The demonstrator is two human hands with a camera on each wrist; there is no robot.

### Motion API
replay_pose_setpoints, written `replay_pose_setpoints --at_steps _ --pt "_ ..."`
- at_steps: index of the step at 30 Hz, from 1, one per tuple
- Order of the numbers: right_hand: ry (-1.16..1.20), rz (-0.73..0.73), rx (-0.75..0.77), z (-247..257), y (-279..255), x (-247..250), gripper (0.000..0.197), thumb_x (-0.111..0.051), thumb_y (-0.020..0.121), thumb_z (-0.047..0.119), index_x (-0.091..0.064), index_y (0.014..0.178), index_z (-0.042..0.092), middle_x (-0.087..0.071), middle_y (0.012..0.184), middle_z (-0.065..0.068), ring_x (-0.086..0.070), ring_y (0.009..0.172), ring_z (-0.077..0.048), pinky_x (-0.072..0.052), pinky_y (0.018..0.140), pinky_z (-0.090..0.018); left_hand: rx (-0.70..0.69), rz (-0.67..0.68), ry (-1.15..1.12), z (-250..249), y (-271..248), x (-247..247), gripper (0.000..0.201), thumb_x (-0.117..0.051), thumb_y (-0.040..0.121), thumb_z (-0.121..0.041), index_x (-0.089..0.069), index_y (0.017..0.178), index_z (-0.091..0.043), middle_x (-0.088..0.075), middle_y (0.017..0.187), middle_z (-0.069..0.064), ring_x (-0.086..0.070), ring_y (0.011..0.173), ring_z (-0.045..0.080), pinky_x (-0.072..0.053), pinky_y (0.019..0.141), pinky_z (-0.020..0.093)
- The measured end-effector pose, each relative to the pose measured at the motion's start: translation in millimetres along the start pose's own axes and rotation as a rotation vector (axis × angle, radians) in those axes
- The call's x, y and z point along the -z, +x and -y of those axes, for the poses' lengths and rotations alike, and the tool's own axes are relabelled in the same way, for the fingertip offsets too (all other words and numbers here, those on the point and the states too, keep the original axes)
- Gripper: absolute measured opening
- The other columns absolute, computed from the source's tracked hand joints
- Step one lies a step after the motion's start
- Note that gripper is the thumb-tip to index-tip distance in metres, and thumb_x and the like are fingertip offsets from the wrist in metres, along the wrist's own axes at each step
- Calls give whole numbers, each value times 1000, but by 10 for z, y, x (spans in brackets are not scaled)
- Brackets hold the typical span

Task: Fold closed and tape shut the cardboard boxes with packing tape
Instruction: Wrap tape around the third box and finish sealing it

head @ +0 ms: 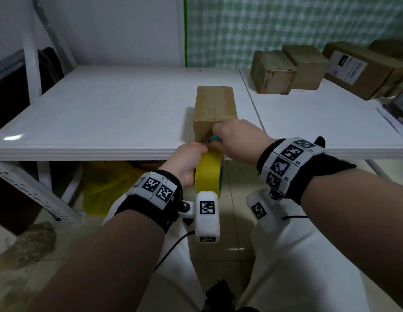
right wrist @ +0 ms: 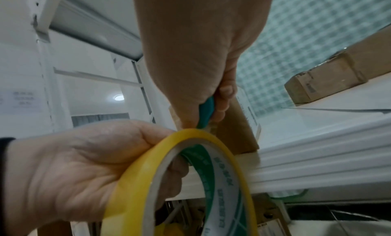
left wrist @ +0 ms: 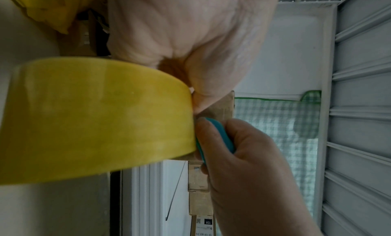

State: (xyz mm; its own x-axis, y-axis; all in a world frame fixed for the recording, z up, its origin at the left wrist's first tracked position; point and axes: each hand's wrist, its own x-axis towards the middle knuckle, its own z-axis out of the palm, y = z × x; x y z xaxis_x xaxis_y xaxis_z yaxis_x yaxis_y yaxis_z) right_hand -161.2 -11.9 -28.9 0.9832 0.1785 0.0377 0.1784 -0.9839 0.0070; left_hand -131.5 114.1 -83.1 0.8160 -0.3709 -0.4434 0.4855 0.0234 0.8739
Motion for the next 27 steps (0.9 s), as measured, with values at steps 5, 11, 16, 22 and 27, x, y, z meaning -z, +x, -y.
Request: replay_pose_setpoints --at_steps 5,11,16,22,27 --pt "-126 16 67 33 62 -19 29 -40 100 31 -55 108 8 -60 106 -11 -59 94 -29 -41 70 -33 -11 3 20 -21 2 0 15 -48 96 -8 -59 105 -6 -62 71 12 -63 55 20 -56 54 29" --pt "-213 -13 116 42 121 -60 24 -38 100 22 -55 108 7 -60 101 -11 -59 88 -30 -37 64 -33 2 3 13 -53 5 -2 14 -48 96 -9 -60 102 -6 -63 76 14 -62 63 25 -57 60 35" --pt "-287 0 140 9 117 -57 23 -37 99 14 -55 112 8 -60 102 -10 -59 87 -29 -37 61 -33 -10 -12 21 -63 -6 -18 12 -49 96 -8 -60 98 -7 -63 73 13 -62 56 22 -56 52 30" --pt "-320 85 99 -196 41 -73 21 -41 99 16 -55 113 9 -60 105 -10 -60 92 -30 -39 64 -33 -9 -69 47 -97 -18 -26 7 -54 94 -11 -57 87 -11 -60 72 12 -59 59 23 -53 47 28" --pt "-210 133 -44 -351 -78 -109 27 -43 98 25 -57 114 9 -60 109 -11 -58 93 -28 -38 66 -31 7 -84 110 -113 -17 -3 3 -56 93 -13 -56 96 -11 -61 77 12 -61 62 22 -54 52 30"
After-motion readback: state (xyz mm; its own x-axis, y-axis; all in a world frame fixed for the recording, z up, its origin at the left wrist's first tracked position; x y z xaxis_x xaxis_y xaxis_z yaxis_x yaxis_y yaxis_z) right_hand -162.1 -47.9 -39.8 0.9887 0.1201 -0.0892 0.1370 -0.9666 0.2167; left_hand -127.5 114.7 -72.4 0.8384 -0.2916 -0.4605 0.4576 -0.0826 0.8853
